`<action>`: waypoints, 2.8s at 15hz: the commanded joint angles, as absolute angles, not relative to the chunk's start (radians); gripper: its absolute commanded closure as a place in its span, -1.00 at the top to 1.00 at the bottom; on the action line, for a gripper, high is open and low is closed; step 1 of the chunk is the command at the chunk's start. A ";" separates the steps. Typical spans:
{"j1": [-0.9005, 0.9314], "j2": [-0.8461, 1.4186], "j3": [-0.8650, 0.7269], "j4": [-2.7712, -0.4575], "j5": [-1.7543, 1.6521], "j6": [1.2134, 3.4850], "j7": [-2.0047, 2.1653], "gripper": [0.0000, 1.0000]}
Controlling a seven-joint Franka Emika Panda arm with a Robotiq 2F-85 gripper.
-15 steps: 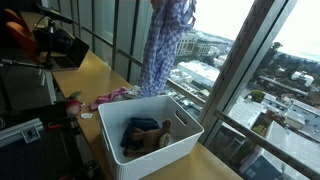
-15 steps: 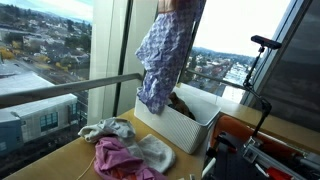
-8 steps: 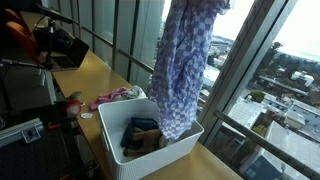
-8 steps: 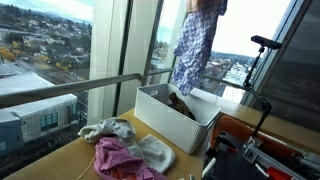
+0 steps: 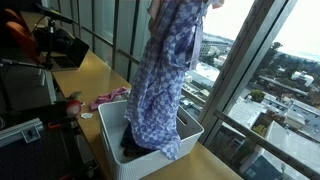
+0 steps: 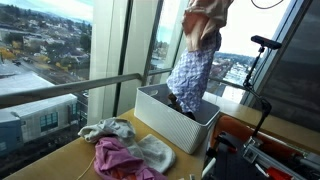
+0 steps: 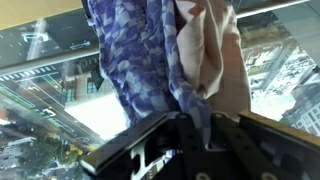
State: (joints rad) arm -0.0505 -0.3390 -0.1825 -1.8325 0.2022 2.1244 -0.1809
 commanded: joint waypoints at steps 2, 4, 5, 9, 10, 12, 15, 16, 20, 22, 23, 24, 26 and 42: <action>-0.046 -0.418 -0.181 -2.073 0.247 2.207 -0.185 -0.94; -0.031 -0.426 -0.163 -2.160 0.263 2.237 -0.177 -0.94; -0.021 -0.427 -0.146 -2.202 0.267 2.257 -0.170 -0.94; 0.023 -0.393 -0.103 -2.297 0.286 2.331 -0.164 -0.94; 0.032 -0.379 -0.103 -2.308 0.294 2.343 -0.169 -0.94; 0.041 -0.351 -0.114 -2.319 0.308 2.360 -0.185 -0.94; 0.026 -0.296 -0.145 -2.302 0.318 2.364 -0.213 -0.94; 0.018 -0.274 -0.160 -2.287 0.320 2.362 -0.224 -0.94; -0.019 -0.173 -0.223 -2.216 0.353 2.346 -0.288 -0.94; -0.037 -0.118 -0.239 -2.176 0.387 2.337 -0.323 -0.94; -0.045 -0.096 -0.238 -2.166 0.405 2.341 -0.337 -0.94; -0.051 -0.076 -0.233 -2.152 0.419 2.332 -0.346 -0.94; -0.059 -0.046 -0.212 -2.142 0.435 2.334 -0.353 -0.94; 0.036 -0.022 -0.007 -2.133 0.390 2.420 -0.308 1.00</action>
State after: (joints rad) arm -0.0089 -0.0185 -0.0711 -2.0847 0.4016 2.3572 -0.3260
